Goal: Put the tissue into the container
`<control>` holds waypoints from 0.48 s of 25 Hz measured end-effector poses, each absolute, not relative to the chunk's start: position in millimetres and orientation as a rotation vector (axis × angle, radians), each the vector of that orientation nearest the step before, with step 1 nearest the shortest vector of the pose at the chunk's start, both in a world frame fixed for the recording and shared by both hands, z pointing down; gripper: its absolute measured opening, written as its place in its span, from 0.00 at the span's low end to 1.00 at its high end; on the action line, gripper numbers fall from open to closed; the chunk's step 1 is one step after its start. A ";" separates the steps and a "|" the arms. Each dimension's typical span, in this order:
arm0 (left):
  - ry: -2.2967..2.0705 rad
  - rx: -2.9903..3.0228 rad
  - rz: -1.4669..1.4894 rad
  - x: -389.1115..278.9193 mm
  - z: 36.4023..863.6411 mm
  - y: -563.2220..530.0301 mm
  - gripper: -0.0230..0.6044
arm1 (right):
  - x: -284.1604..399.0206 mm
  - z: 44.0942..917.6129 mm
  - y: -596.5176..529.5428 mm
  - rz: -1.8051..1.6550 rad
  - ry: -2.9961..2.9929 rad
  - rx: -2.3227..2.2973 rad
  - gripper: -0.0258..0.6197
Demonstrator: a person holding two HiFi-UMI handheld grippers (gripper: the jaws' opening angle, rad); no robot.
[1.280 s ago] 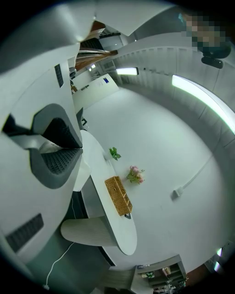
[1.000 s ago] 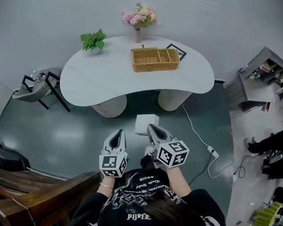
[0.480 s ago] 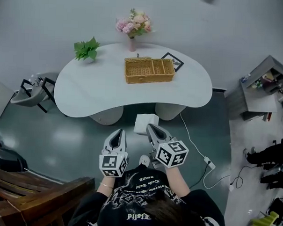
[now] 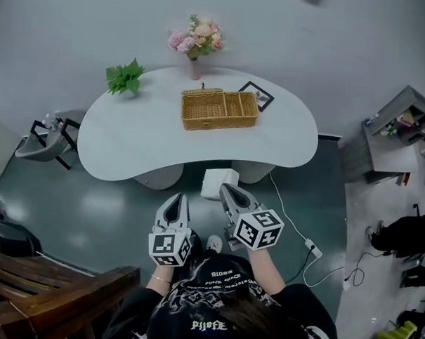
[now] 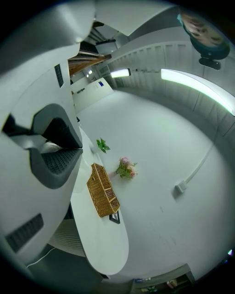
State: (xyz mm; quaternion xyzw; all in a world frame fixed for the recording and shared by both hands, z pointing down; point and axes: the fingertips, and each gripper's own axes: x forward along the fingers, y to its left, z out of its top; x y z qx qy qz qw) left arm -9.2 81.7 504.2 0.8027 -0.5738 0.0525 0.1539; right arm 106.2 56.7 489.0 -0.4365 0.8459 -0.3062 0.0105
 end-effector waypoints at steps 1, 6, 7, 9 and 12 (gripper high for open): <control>-1.646 2.300 0.149 -9.1 504.7 79.3 0.08 | 106.6 488.2 54.2 -0.954 2.638 -1.363 0.08; -1.625 2.304 0.145 -6.3 509.2 63.5 0.08 | 106.8 487.6 39.8 -0.940 2.643 -1.371 0.08; -1.620 2.311 0.140 -6.6 508.7 57.6 0.08 | 106.3 486.0 34.5 -0.928 2.642 -1.374 0.08; -1.612 2.331 0.129 -9.2 506.2 44.7 0.08 | 103.7 482.2 23.8 -0.901 2.640 -1.381 0.08; -1.618 2.362 0.106 -19.9 498.1 22.2 0.08 | 95.0 478.4 4.6 -0.882 2.645 -1.384 0.08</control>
